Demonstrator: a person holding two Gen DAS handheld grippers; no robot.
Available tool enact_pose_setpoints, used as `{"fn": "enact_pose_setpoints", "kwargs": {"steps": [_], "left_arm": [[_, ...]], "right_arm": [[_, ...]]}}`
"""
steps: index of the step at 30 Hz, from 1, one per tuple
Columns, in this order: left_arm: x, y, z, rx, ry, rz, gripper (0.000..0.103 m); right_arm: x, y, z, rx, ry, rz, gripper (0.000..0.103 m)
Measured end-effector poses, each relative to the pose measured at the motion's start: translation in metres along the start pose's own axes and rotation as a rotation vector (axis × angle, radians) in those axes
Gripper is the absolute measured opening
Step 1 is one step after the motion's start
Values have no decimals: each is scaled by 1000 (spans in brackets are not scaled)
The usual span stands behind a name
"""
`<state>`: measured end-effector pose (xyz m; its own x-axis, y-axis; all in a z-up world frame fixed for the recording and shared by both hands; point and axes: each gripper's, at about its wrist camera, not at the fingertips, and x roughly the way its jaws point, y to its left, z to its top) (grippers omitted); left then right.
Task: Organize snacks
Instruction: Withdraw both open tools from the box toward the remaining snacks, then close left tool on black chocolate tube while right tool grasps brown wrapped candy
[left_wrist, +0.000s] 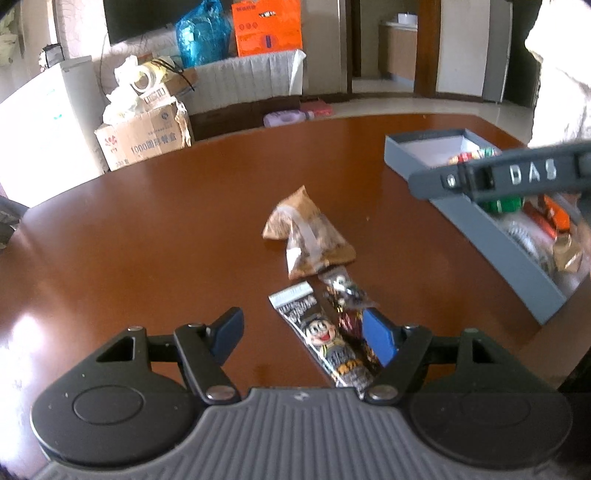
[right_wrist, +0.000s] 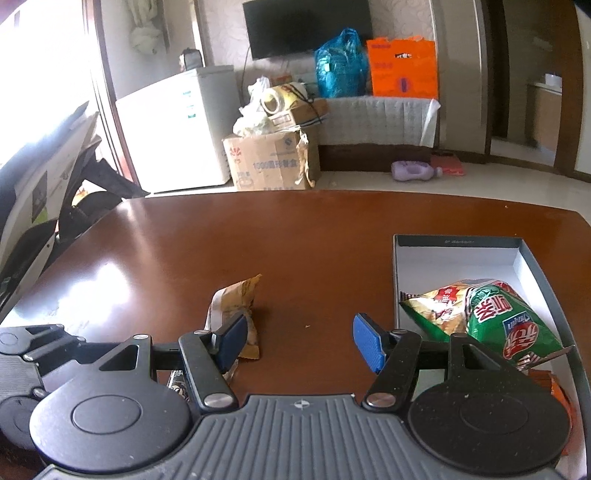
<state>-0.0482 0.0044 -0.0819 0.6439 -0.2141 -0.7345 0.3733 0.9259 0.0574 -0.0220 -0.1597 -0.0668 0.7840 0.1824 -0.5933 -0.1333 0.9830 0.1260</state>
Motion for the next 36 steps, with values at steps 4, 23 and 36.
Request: {"fn": "enact_pose_setpoints", "kwargs": {"steps": [4, 23, 36], "left_arm": [[11, 0, -6, -4, 23, 3, 72], [26, 9, -13, -21, 34, 17, 76], [33, 28, -19, -59, 45, 31, 73]], "right_arm": [[2, 0, -1, -5, 9, 9, 64], [26, 36, -20, -176, 141, 118, 63], [37, 51, -31, -232, 191, 161, 57]]}}
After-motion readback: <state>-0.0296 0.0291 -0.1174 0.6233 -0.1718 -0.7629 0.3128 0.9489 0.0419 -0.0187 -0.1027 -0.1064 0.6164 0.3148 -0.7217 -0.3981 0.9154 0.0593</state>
